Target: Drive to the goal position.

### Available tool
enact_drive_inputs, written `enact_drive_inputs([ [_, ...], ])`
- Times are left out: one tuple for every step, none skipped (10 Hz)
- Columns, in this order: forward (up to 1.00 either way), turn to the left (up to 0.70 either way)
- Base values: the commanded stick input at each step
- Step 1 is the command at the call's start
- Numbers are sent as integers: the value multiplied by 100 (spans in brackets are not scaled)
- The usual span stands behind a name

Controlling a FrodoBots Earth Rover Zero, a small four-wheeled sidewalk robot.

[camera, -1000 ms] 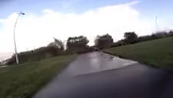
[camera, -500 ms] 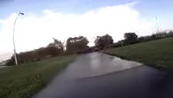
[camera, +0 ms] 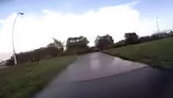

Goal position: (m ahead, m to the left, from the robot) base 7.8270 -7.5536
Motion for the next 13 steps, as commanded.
enact_drive_inputs([
  [45,0],
  [45,0],
  [45,0],
  [45,0],
  [45,0],
  [45,0],
  [45,0],
  [45,0],
  [45,0],
  [45,0],
  [45,0],
  [45,0],
  [45,0],
])
